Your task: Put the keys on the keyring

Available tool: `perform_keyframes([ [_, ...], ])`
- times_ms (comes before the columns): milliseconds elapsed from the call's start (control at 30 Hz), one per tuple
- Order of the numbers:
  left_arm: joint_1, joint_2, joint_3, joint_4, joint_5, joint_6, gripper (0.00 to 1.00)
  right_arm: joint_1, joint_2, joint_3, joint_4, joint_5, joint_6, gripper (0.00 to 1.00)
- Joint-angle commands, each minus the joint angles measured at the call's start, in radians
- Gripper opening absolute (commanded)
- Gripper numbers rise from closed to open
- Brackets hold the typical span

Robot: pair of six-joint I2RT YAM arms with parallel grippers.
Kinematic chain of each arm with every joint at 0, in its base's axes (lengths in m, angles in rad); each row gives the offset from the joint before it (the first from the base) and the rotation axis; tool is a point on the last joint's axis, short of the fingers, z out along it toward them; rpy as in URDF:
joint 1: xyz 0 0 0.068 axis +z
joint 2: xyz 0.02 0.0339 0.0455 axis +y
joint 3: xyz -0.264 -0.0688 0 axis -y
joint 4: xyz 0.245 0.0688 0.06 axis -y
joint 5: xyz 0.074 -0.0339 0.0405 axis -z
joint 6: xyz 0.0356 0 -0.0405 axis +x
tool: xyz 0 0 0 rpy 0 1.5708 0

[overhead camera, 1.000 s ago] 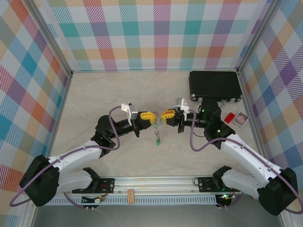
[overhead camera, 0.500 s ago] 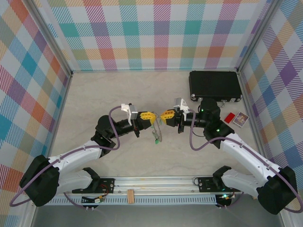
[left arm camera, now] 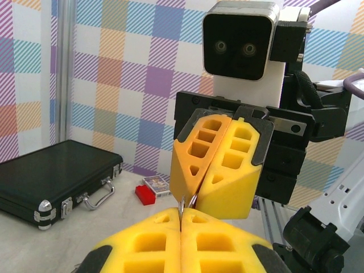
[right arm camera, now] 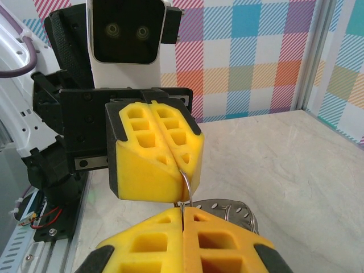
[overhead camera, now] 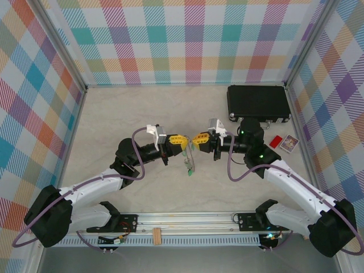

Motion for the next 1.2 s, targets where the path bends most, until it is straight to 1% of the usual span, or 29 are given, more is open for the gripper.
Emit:
perform_keyframes([
  [0, -0.01, -0.005, 0.043, 0.002, -0.026, 0.006, 0.0, 0.016, -0.017, 0.026, 0.013, -0.036, -0.033, 0.0],
  [133, -0.009, -0.008, 0.049, -0.016, -0.045, 0.006, 0.0, 0.038, -0.025, 0.026, -0.019, -0.011, -0.077, 0.0],
  [267, -0.01, -0.014, 0.046, -0.018, -0.064, 0.0, 0.0, 0.085, -0.037, 0.024, -0.085, 0.08, -0.175, 0.0],
  [467, -0.009, -0.022, 0.037, 0.009, -0.08, -0.021, 0.0, 0.149, -0.067, -0.011, -0.09, 0.225, -0.282, 0.0],
  [667, -0.01, -0.035, 0.024, 0.043, -0.108, -0.046, 0.0, 0.201, -0.09, -0.04, -0.094, 0.316, -0.35, 0.0],
  [800, -0.01, -0.029, 0.015, 0.097, -0.114, -0.073, 0.0, 0.23, -0.087, -0.041, -0.109, 0.336, -0.364, 0.1],
  [833, -0.01, -0.028, 0.014, 0.106, -0.111, -0.079, 0.0, 0.233, -0.087, -0.042, -0.108, 0.339, -0.356, 0.13],
  [900, -0.01, -0.028, 0.012, 0.115, -0.107, -0.081, 0.0, 0.234, -0.097, -0.052, -0.095, 0.355, -0.326, 0.28],
  [1167, -0.01, -0.036, 0.016, 0.138, -0.096, -0.088, 0.0, 0.234, -0.231, -0.155, -0.036, 0.485, -0.197, 0.35],
])
